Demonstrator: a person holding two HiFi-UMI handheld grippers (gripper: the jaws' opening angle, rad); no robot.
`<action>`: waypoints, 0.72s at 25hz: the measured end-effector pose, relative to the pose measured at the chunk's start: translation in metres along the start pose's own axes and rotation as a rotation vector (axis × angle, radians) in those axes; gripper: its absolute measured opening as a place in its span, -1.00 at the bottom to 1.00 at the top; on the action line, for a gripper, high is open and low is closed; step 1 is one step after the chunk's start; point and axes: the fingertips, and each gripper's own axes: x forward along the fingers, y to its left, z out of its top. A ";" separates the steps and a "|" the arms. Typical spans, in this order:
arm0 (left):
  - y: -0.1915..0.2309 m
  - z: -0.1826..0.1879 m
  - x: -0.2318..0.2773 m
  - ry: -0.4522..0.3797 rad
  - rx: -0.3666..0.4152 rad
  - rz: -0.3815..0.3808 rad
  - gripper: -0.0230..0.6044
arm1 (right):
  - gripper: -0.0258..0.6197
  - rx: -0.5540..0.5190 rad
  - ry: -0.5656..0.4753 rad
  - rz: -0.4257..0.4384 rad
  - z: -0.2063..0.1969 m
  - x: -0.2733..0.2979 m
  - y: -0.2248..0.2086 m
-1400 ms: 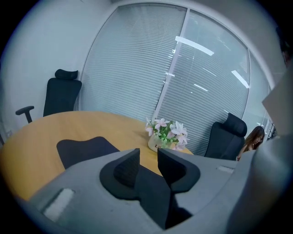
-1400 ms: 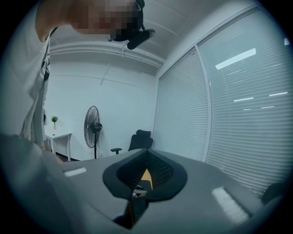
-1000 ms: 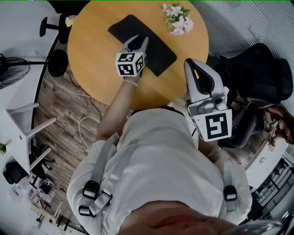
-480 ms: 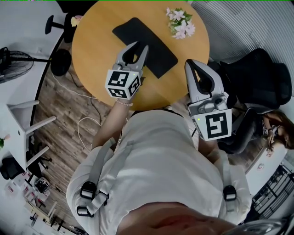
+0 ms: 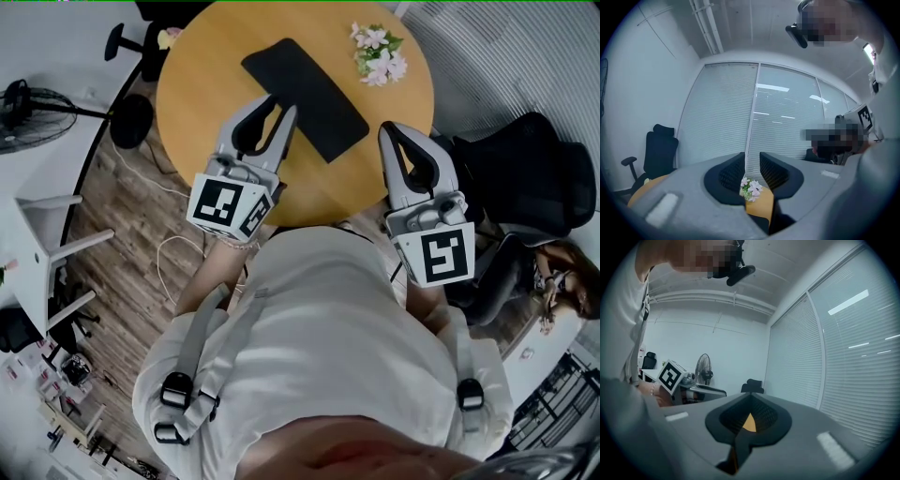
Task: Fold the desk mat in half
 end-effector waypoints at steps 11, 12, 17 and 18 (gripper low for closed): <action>-0.021 0.042 -0.046 -0.063 0.062 0.003 -0.61 | -0.91 0.008 -0.004 0.045 0.003 0.002 0.011; -0.023 0.044 -0.048 -0.066 0.070 0.002 -0.61 | -0.91 0.009 -0.008 0.049 0.003 0.003 0.012; -0.032 0.045 -0.053 -0.078 0.079 0.007 -0.61 | -0.91 0.041 0.010 0.046 0.002 0.003 0.015; -0.033 0.043 -0.054 -0.077 0.079 0.012 -0.61 | -0.91 0.041 0.014 0.044 0.000 0.002 0.015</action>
